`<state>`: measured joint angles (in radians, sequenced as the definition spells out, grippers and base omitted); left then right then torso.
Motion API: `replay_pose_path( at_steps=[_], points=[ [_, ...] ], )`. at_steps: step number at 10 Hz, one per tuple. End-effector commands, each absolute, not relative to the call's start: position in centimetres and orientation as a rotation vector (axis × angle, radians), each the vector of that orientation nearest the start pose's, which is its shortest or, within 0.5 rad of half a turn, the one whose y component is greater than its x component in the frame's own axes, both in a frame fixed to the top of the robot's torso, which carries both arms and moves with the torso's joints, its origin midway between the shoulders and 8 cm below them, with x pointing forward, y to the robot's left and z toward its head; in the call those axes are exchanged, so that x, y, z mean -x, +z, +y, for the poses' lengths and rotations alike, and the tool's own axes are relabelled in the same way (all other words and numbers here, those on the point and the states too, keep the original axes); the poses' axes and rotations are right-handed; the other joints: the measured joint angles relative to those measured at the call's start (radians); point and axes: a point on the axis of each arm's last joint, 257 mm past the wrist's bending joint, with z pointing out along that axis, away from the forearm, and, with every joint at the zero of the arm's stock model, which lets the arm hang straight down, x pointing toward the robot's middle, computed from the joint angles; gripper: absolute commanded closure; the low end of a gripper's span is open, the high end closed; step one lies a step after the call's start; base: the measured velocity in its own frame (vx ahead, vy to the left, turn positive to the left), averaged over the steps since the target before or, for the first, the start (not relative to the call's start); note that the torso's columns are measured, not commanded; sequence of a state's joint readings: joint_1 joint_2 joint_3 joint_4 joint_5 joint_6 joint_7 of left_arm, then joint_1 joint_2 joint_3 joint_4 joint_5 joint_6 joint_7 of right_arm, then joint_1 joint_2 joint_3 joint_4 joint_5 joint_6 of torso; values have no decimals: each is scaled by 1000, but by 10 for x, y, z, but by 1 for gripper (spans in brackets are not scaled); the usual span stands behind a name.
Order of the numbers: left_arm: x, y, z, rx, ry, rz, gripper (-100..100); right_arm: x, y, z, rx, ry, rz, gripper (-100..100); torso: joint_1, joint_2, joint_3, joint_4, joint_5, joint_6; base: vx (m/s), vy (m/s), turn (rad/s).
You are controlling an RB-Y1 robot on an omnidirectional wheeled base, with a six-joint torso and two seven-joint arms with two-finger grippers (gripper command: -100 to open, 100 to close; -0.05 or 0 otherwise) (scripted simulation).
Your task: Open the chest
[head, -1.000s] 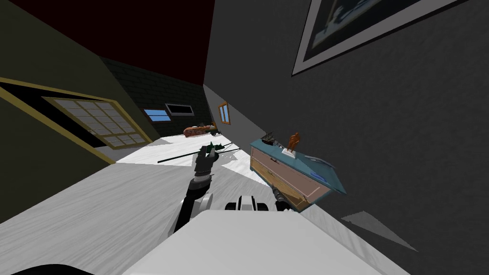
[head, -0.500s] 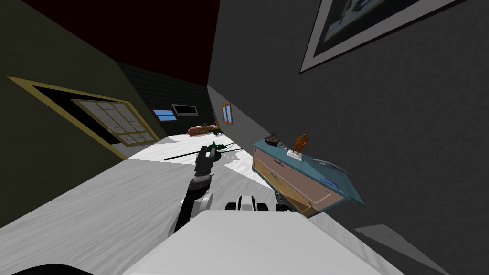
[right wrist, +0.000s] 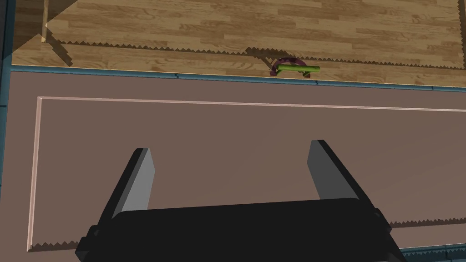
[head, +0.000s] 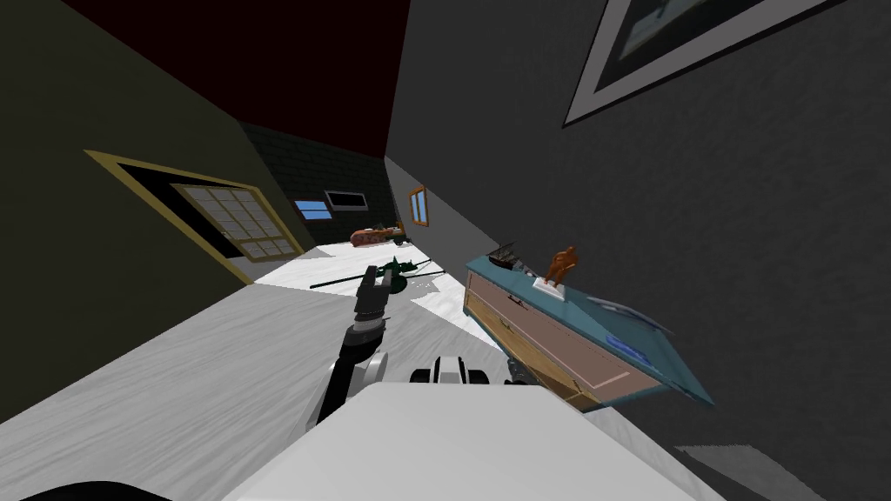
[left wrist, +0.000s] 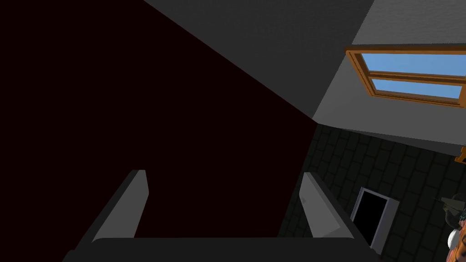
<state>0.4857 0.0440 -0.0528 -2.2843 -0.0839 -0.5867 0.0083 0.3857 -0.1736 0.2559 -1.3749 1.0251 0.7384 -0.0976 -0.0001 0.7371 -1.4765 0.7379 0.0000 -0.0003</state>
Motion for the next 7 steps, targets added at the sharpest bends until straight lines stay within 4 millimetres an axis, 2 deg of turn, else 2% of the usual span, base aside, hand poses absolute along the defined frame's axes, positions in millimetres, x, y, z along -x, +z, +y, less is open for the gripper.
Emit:
replay_pose_path(
  at_steps=[1,3,4,5,7],
  points=[
    [-332,44,241,498,-1344,626,0,-236,-526,-394,-860,-552,2167,-100,0,0,0,0,0,1,27,13,-9],
    [-332,44,241,498,-1344,626,0,-222,-529,-407,-827,-669,2174,-100,1,1,1,0,0,0,43,18,118],
    [-332,44,241,498,-1344,626,0,-221,-527,-412,-785,-724,2172,-100,0,1,0,0,0,1,61,11,126],
    [-332,44,241,498,-1344,626,0,-211,-529,-419,-787,-774,2176,-100,0,0,0,0,0,0,56,3,80],
    [-332,44,241,498,-1344,626,0,-204,-526,-428,-744,-860,2169,-100,0,2,1,0,0,1,35,1,70]
  ],
)
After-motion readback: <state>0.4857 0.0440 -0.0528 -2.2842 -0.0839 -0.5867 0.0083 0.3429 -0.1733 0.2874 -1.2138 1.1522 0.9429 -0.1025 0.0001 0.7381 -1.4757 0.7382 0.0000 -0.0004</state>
